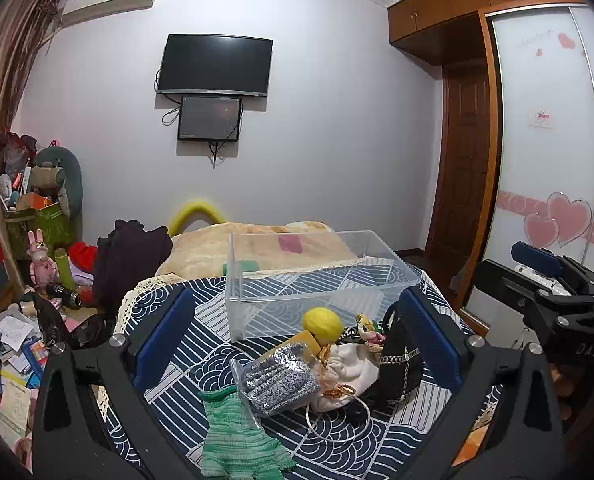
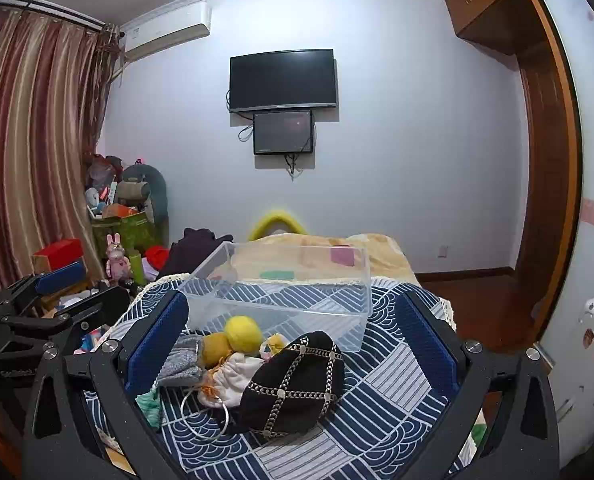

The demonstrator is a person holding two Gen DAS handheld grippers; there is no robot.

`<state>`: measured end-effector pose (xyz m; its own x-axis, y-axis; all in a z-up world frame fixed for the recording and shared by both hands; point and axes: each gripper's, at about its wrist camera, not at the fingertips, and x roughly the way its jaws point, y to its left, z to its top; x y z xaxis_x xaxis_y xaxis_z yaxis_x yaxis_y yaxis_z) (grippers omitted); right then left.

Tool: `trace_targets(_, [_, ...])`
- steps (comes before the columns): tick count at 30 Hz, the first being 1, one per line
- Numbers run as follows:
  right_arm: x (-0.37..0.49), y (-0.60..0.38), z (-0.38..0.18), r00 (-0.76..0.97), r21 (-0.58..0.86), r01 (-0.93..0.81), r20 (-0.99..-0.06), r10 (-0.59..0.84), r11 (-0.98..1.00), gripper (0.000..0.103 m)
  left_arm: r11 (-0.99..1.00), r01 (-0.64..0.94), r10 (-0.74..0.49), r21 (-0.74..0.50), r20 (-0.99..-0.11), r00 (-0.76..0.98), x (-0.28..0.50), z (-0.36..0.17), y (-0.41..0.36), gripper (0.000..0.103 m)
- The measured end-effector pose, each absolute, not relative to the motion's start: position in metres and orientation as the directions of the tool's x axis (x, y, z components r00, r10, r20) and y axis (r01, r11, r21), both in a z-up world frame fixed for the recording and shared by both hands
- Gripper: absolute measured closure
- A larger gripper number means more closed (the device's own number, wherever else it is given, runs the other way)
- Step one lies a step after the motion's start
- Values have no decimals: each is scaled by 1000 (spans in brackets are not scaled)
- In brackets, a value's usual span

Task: Organize soft objects

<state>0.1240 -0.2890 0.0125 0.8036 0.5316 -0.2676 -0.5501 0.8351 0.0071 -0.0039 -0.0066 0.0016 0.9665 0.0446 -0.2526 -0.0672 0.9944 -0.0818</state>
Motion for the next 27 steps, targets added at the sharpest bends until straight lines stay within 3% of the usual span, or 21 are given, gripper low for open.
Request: trace_targets(27, [117, -287, 15, 799, 3, -565, -247, 548, 825, 0, 995, -68, 49, -72, -236, 970, -10, 6, -8, 0])
